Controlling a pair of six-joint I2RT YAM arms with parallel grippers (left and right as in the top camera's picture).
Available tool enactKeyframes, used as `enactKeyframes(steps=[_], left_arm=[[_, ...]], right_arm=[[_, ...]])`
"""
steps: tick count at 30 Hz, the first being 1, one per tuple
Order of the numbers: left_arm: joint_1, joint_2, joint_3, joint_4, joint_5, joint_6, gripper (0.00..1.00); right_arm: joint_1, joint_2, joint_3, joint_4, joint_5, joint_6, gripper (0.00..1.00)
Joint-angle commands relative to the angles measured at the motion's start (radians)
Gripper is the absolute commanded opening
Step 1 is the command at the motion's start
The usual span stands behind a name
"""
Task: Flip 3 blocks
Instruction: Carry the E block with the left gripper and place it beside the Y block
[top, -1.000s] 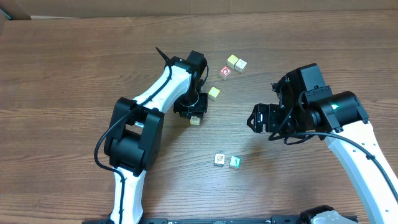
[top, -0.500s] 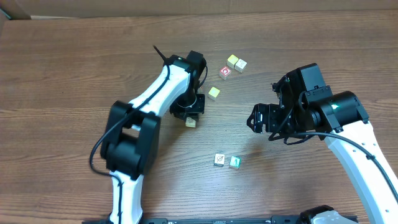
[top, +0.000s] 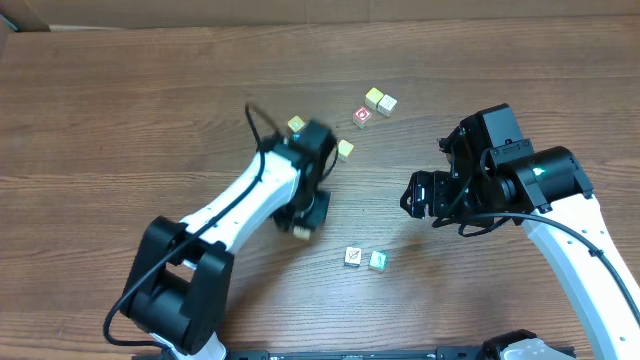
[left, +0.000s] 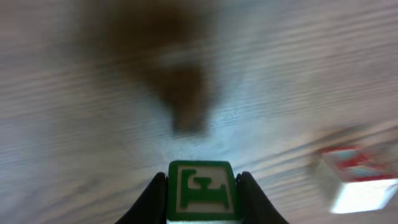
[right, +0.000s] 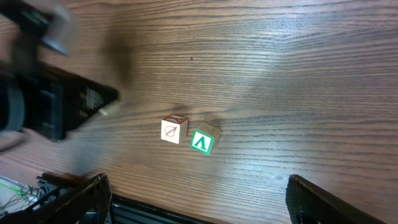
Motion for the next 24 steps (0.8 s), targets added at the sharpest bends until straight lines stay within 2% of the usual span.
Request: enactKeyframes(steps=[1, 13, 24], left_arm=[[-0.025, -0.034, -0.09, 0.065, 0.114, -0.01, 0.18], [-0.085, -0.037, -0.118, 0.193, 0.153, -0.087, 0.19], [-0.094, -0.037, -0.119, 0.213, 0.198, -0.112, 0.19]], right_arm=[[0.006, -0.002, 0.002, 0.005, 0.01, -0.005, 0.9], [0.006, -0.002, 0.002, 0.01, 0.01, -0.004, 0.91], [0.006, -0.002, 0.002, 0.018, 0.01, -0.004, 0.91]])
